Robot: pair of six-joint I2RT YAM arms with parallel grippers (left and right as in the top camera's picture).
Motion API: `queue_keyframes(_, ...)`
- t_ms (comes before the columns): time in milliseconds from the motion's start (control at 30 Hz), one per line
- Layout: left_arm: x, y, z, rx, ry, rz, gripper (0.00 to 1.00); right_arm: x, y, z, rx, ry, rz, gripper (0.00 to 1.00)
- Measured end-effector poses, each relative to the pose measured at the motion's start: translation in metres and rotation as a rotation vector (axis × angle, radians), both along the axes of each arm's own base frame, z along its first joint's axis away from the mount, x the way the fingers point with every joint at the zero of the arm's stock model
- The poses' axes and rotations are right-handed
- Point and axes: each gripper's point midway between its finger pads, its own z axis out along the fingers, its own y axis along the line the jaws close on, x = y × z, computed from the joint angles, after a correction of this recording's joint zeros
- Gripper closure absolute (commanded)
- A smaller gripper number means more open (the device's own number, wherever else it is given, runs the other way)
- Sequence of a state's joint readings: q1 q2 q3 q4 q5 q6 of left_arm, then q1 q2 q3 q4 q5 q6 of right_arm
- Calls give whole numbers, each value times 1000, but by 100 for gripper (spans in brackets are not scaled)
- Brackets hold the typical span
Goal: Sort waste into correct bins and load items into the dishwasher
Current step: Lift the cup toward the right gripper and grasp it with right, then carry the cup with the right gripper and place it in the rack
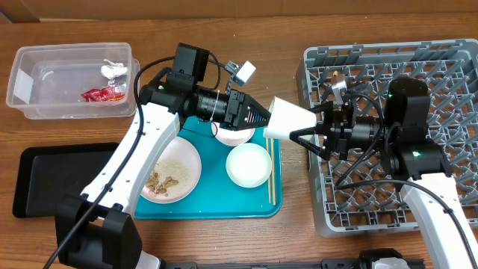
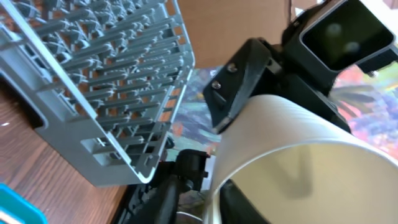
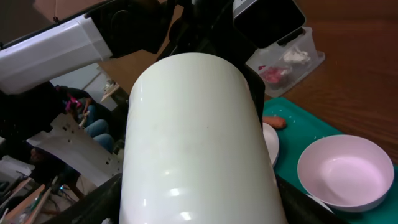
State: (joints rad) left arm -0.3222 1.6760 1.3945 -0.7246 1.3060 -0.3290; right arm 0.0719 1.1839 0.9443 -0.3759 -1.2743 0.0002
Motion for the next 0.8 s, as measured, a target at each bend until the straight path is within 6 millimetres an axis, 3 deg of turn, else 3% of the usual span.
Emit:
queue_keyframes(133, 4, 1, -7, 40, 0, 25, 71, 3, -1, -2, -12, 1, -19, 49)
queue_keyframes(267, 6, 4, -18, 102, 16, 58, 70, 8, -3, -7, -34, 19, -54, 50)
queue_keyframes(400, 10, 21, -45, 263, 81, 141, 69, 19, -10, -26, -107, 95, -157, 50)
queue_keyframes(567, 14, 72, -90, 573, 163, 288, 70, 32, -40, -67, -279, 249, -369, 52)
queue_keyframes(633, 16, 103, -101, 715, 159, 366, 69, 34, -61, -77, -351, 321, -462, 52)
queue_keyframes(733, 15, 145, -101, 887, 129, 482, 67, 39, -100, -76, -446, 404, -631, 52)
queue_keyframes(800, 12, 177, -95, 1009, 101, 578, 67, 42, -137, -66, -506, 440, -786, 52)
